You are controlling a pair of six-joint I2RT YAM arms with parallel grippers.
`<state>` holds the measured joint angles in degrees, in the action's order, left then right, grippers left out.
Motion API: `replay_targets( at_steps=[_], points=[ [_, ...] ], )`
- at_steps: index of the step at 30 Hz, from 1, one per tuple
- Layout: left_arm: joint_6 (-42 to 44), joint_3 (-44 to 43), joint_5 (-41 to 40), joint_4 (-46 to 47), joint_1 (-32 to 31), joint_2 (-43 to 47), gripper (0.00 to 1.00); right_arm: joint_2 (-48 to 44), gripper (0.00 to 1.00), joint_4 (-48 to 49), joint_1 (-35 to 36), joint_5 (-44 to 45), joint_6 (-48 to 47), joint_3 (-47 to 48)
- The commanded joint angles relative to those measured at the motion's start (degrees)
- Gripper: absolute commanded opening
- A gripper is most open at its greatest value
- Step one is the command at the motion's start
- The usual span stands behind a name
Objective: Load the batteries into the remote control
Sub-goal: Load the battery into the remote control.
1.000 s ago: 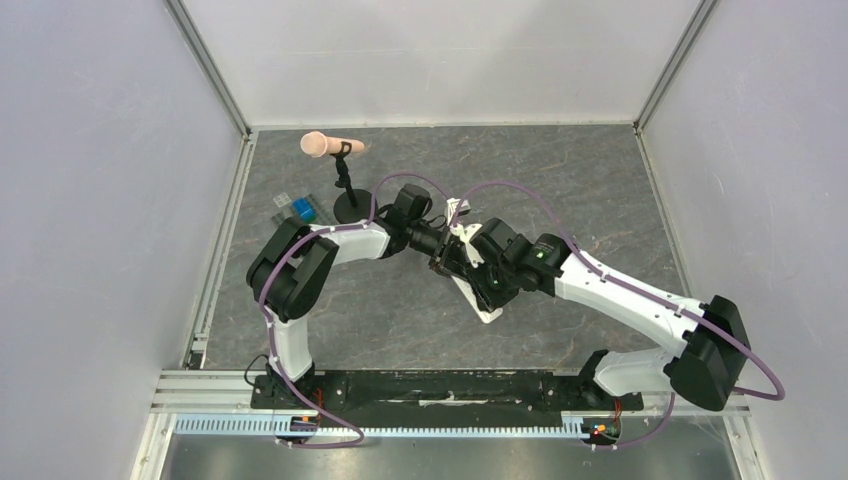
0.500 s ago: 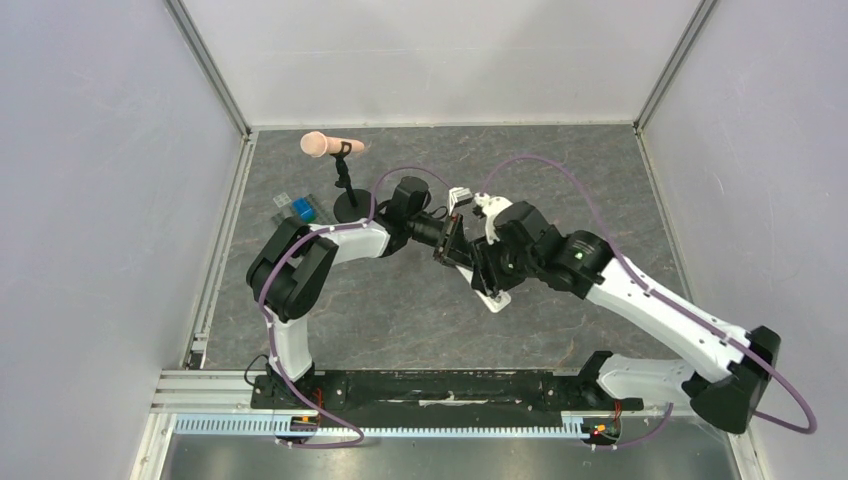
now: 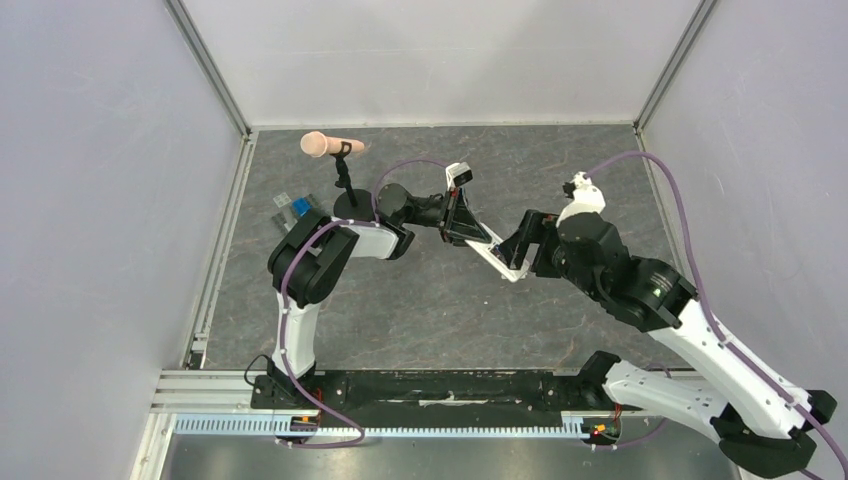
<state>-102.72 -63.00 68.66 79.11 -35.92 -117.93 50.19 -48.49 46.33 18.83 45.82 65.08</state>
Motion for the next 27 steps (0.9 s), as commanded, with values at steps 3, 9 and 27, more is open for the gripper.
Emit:
replay_targets(
  at_steps=[3, 9, 27],
  points=[
    [-8.6, -2.4, -2.9, 9.7, 0.2, 0.7, 0.02, -3.4, 0.84, 1.5, -0.1, 4.8, 9.7, -3.0],
    [-10.3, -2.2, -4.6, 9.7, 0.3, 1.5, 0.02, -8.2, 0.82, 5.0, -0.1, 4.5, 15.5, -7.3],
    [-11.4, -1.9, -5.9, 9.6, 0.7, 1.6, 0.02, -17.5, 0.60, 12.0, -0.1, 6.3, 21.2, -15.4]
  ],
)
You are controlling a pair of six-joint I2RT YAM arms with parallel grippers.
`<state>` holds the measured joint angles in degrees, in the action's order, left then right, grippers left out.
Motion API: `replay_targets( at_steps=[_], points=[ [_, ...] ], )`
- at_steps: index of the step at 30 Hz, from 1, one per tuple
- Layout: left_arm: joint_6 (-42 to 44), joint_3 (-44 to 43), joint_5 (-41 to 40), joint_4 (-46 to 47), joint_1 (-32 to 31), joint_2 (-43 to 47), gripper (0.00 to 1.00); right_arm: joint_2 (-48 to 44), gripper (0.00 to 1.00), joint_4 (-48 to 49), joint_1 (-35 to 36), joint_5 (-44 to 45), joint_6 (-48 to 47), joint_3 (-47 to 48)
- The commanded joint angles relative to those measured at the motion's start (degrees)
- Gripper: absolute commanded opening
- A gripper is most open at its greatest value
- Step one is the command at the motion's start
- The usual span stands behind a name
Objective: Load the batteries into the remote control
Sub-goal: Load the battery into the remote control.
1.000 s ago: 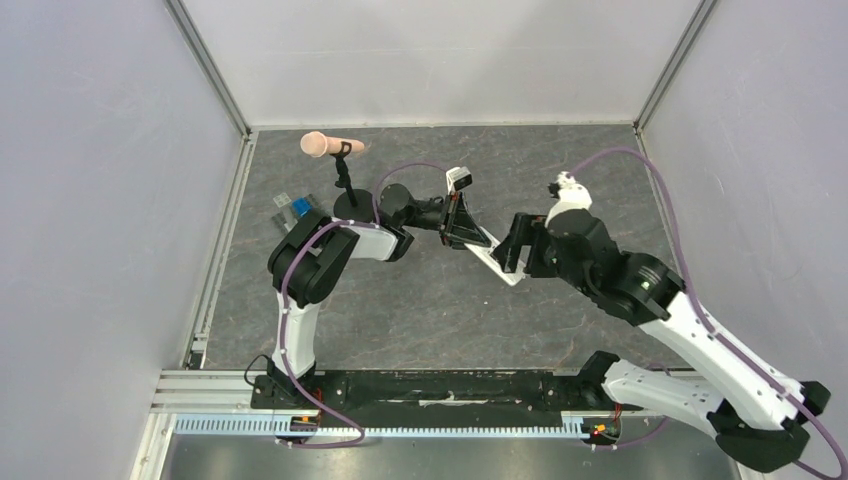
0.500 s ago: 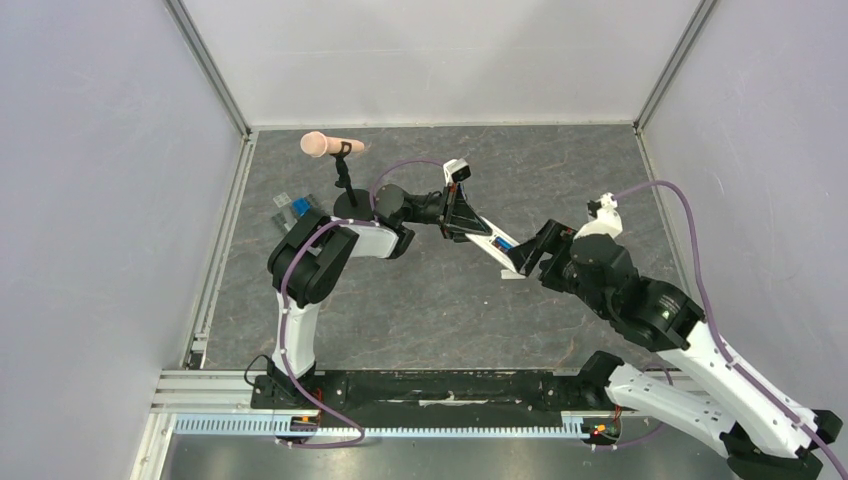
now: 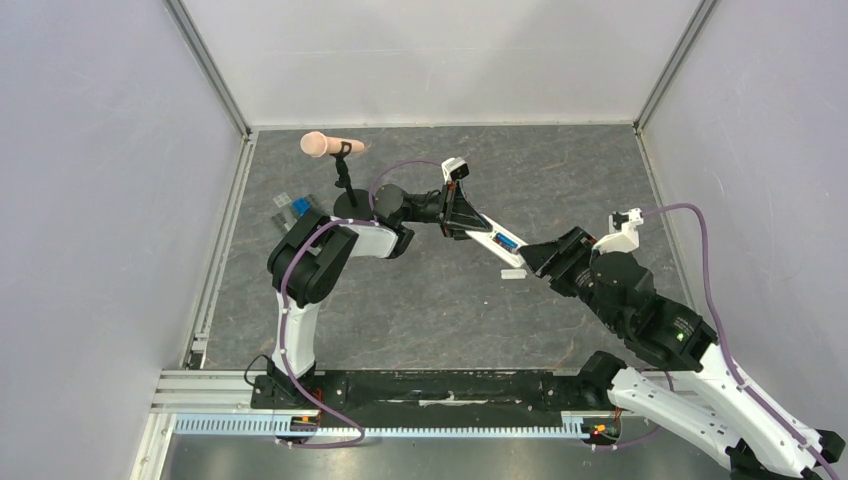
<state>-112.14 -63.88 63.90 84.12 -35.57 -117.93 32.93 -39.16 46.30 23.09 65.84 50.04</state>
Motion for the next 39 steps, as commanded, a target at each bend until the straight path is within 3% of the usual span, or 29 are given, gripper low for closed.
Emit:
replay_targets(
  at_steps=[1, 17, 39],
  points=[
    [-1.9, -1.1, -1.2, 4.6, 0.3, 1.6, 0.02, 0.0, 0.58, 2.7, -0.1, 1.7, 1.0, -0.4],
    [-1.0, -0.6, -0.4, 4.6, 0.3, 2.7, 0.02, 3.7, 0.47, 3.6, -0.1, 0.9, -1.1, -1.2],
    [6.2, -0.5, -0.8, -4.4, 0.6, 3.5, 0.02, 4.9, 0.46, -1.7, -0.1, -0.7, -4.5, 3.4]
  ],
)
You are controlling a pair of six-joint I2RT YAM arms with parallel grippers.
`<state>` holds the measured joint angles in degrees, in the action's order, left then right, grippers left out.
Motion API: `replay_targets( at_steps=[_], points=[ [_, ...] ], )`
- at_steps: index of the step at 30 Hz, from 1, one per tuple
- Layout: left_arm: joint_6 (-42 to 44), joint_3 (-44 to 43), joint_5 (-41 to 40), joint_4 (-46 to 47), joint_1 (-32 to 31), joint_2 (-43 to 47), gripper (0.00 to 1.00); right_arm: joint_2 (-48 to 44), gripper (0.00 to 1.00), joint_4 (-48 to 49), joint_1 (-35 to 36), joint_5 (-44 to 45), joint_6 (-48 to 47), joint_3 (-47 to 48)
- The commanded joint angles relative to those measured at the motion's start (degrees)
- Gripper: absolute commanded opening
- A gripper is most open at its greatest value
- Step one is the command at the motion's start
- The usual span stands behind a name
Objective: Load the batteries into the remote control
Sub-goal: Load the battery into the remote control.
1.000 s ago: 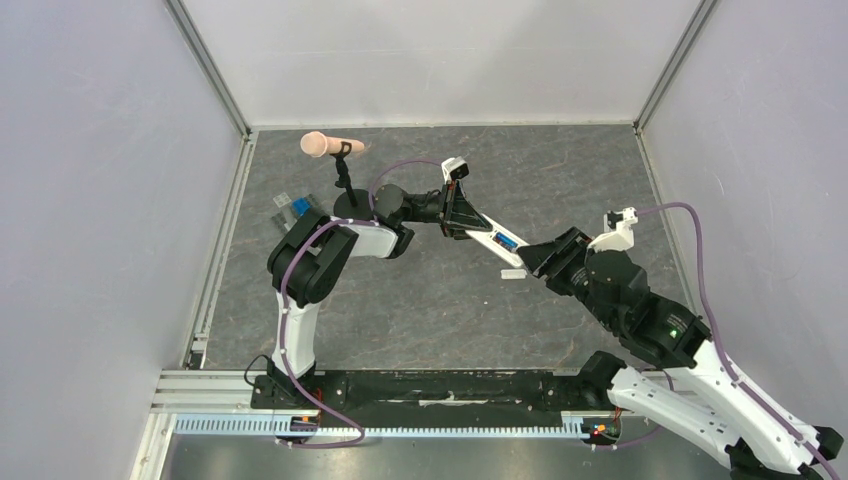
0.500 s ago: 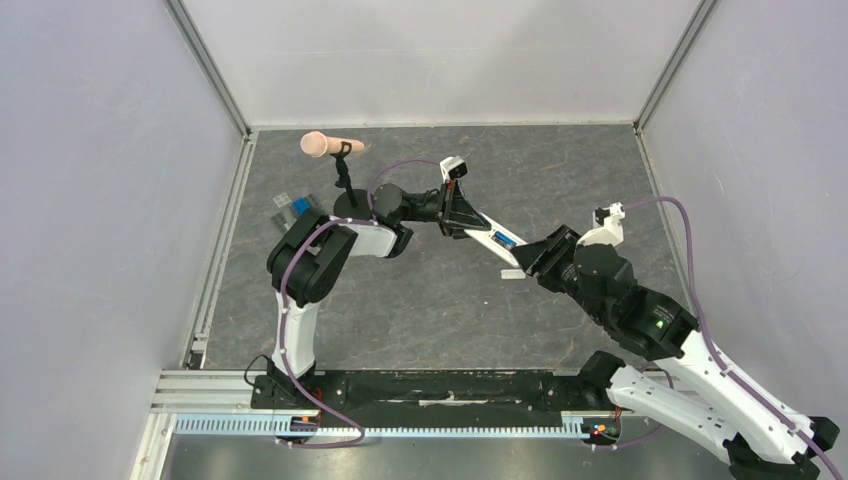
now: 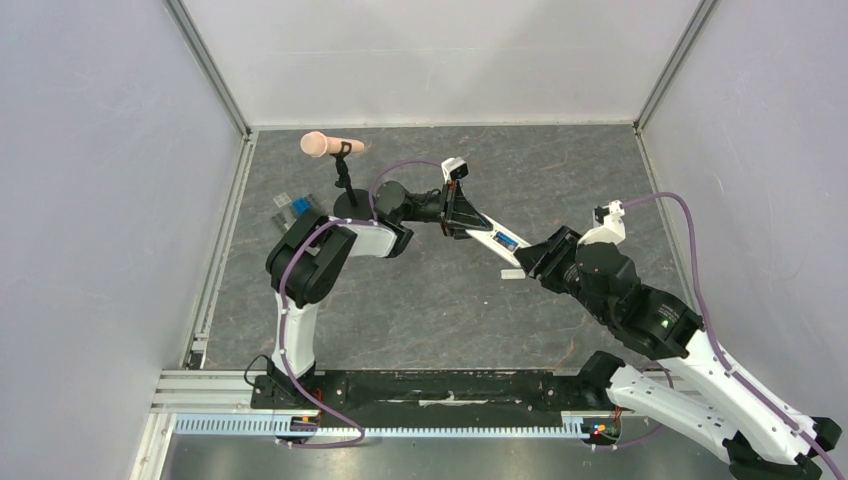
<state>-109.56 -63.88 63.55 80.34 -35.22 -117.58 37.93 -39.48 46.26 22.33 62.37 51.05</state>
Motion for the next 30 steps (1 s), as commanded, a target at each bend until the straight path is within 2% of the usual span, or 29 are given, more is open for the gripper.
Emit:
replay_targets(
  at_steps=[1, 8, 14, 18, 30],
  points=[
    [3.7, -0.4, -0.4, -0.7, 0.3, 3.2, 0.02, -0.2, 0.46, -1.3, 0.0, -0.1, -1.0, 2.4],
    [3.8, 0.2, -0.6, -0.8, 0.6, 3.5, 0.02, -0.6, 0.41, -1.2, -0.1, -0.5, -0.8, 2.9],
    [4.2, 0.9, -0.7, -0.8, 0.5, 4.1, 0.02, -0.6, 0.57, 0.1, 0.0, -0.6, -0.1, 2.7],
    [4.4, 1.4, -0.7, -0.9, 0.6, 4.5, 0.02, -0.3, 0.60, 0.6, 0.0, -0.4, 0.7, 2.1],
    [4.9, 2.4, -0.8, -0.5, 0.5, 5.4, 0.02, -2.3, 0.58, 2.6, 0.0, 1.4, 5.6, -2.5]
  ],
)
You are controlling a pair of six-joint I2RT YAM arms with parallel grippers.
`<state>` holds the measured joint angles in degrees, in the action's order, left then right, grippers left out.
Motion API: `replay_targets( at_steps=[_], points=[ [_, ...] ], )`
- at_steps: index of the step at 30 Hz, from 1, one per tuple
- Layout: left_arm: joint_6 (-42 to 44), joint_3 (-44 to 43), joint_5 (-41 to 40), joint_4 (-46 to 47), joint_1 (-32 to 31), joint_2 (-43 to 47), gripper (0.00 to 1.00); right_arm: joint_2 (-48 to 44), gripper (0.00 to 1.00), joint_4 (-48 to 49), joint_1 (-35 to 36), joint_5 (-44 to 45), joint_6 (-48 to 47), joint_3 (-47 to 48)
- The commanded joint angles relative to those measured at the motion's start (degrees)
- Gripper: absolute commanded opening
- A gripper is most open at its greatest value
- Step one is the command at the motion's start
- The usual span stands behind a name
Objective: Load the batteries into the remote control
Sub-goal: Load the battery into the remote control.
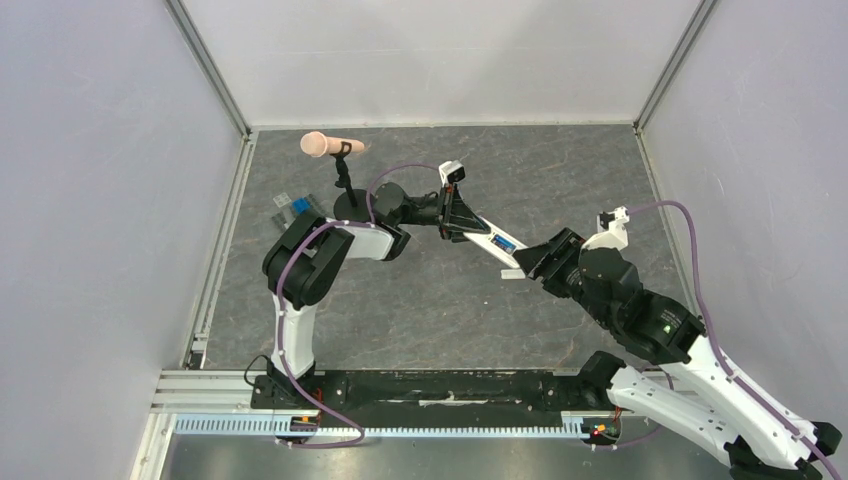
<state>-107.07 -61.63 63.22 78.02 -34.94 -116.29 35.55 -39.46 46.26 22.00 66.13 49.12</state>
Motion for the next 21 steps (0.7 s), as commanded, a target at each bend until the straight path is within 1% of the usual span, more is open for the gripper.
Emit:
replay_targets(
  at_steps=[1, 9, 15, 21],
  points=[
    [2.4, 0.2, -0.4, 1.8, 0.2, 4.2, 0.02, 0.1, 0.58, 2.7, 0.0, 1.8, 1.9, -0.8],
    [2.5, 0.3, 0.1, 1.8, 0.1, 4.7, 0.02, 2.0, 0.59, 4.4, 0.0, 2.6, 1.2, -0.6],
    [2.8, 0.1, 0.7, 2.1, 0.1, 4.9, 0.02, 2.0, 0.57, 4.4, -0.1, 2.5, 2.4, -2.0],
    [6.7, 0.1, 2.9, 2.3, 0.0, 6.1, 0.02, 3.6, 0.56, 4.5, 0.0, 1.1, 2.8, -1.8]
  ],
)
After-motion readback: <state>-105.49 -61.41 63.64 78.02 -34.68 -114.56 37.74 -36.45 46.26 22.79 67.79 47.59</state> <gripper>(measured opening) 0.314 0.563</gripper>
